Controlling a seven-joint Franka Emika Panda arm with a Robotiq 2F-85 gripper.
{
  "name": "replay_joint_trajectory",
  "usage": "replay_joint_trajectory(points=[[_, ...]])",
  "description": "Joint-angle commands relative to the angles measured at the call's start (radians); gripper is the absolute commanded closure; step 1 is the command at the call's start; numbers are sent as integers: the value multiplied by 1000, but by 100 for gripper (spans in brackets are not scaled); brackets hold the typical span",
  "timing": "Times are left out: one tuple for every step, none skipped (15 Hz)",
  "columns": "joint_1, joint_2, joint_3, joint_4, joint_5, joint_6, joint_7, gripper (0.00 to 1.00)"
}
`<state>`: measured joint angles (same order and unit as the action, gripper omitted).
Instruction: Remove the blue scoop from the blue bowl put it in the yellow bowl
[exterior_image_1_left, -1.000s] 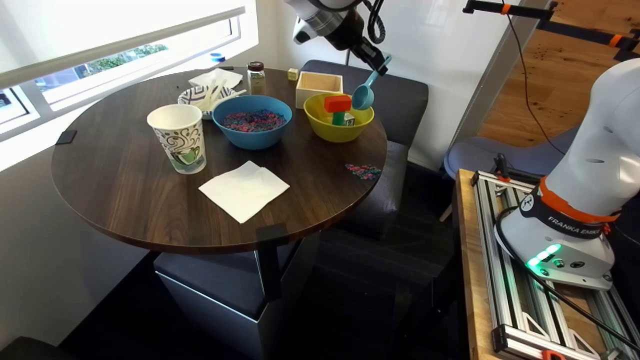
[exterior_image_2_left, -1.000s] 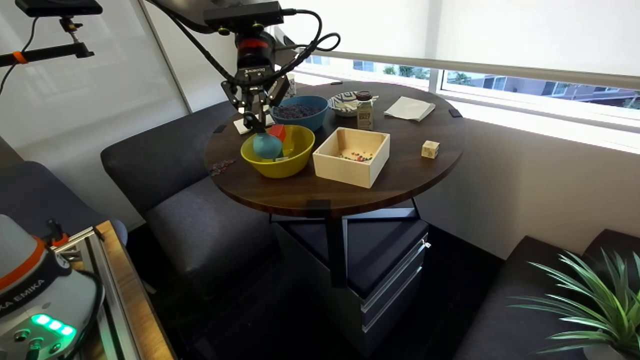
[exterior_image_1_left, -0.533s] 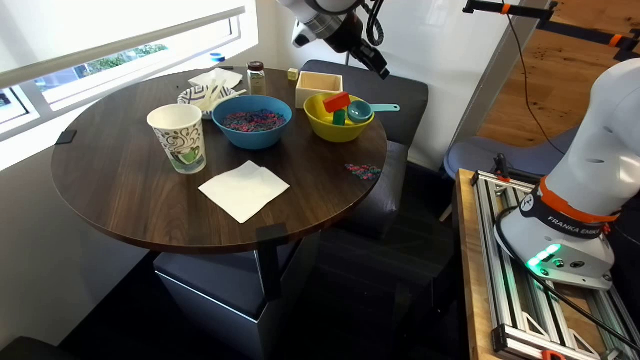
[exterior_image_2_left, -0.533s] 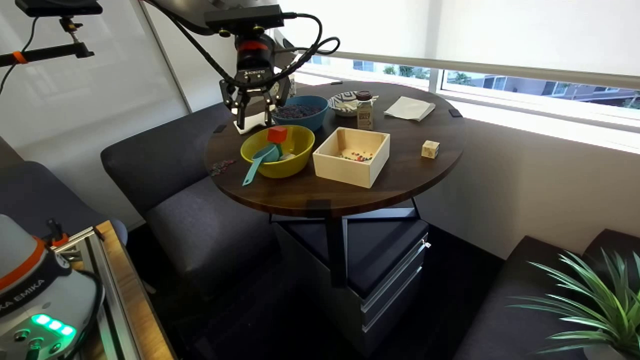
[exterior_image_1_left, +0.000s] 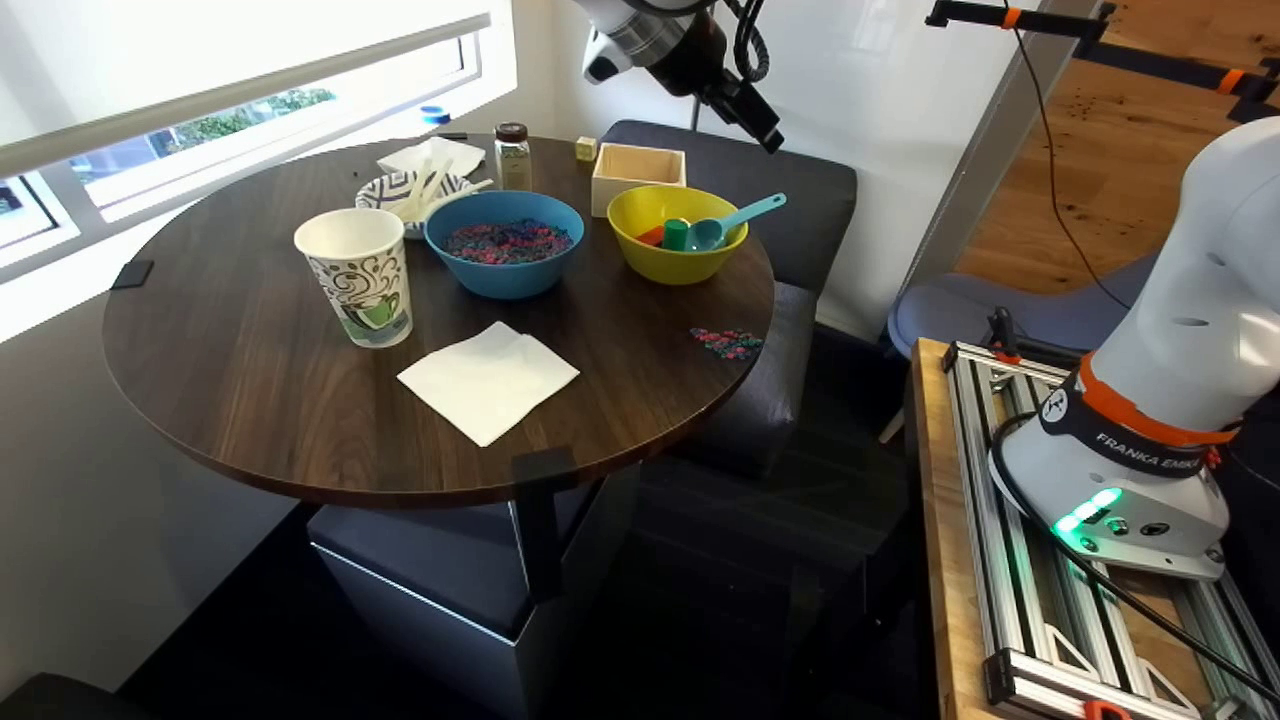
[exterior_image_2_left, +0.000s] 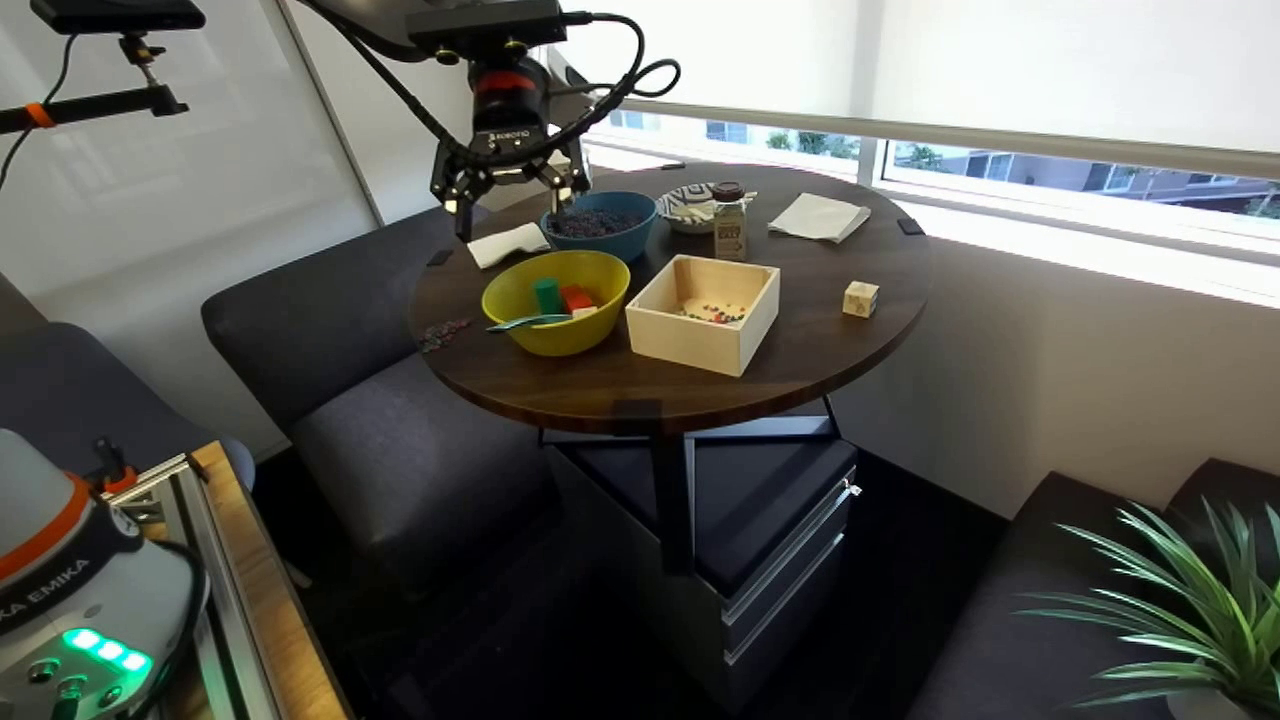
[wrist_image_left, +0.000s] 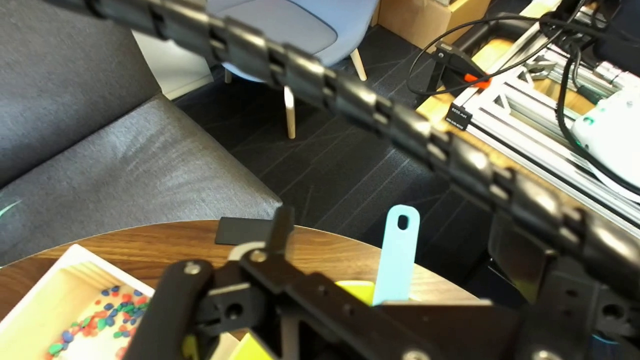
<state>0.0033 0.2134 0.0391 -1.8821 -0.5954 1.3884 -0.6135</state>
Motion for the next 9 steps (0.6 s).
replay_joint_trajectory(points=[[-13, -44, 5, 9, 64, -4, -30, 0], [-23, -73, 10, 10, 126, 7, -88, 0], [-21, -105, 11, 8, 152, -2, -130, 0], [-21, -129, 9, 16, 187, -14, -173, 0], [-25, -156, 3, 22, 221, -13, -214, 0], [-30, -185, -6, 32, 254, -21, -260, 0], [-35, -203, -16, 51, 293, -26, -294, 0], [-14, -150, -10, 46, 224, -9, -221, 0], [-18, -177, -16, 53, 248, -12, -250, 0]])
